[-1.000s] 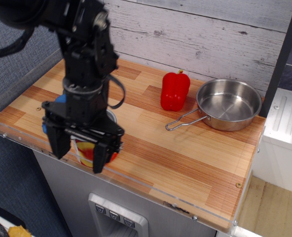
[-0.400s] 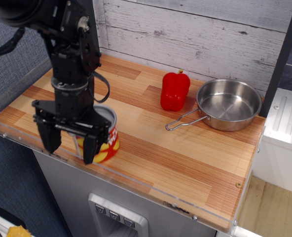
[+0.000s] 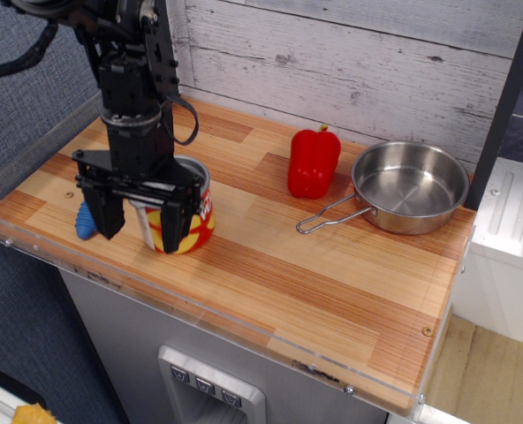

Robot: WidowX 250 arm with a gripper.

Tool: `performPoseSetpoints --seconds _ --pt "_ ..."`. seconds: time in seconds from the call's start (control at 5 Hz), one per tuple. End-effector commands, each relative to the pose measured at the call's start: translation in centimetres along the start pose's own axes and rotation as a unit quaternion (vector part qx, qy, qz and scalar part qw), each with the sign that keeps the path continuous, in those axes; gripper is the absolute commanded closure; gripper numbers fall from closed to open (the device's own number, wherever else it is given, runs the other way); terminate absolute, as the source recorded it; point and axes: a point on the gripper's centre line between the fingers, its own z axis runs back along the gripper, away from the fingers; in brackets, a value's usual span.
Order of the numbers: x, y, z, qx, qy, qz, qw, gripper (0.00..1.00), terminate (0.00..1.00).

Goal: Move the can to the left of the red bell pepper

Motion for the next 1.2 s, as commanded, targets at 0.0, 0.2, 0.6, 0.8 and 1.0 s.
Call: performPoseSetpoints --seconds 0.0,0.2,0.6,0.8,1.0 --pt "4.6 -0.1 0.5 -0.009 -0.035 -0.015 0.9992 0.0 0.0" --pt "6.8 -0.5 0.7 -0.02 -0.04 -0.035 0.9984 0.0 0.0" --pt "9.5 -1.3 0.8 -0.025 -0.038 -0.057 0.9973 0.0 0.0" --pt "9.7 -1.8 1.3 -0.007 -0.038 -0.055 0.9977 0.0 0.0" --pt "8.3 -2.2 2.1 0.02 -0.043 -0.05 0.9976 0.0 0.0"
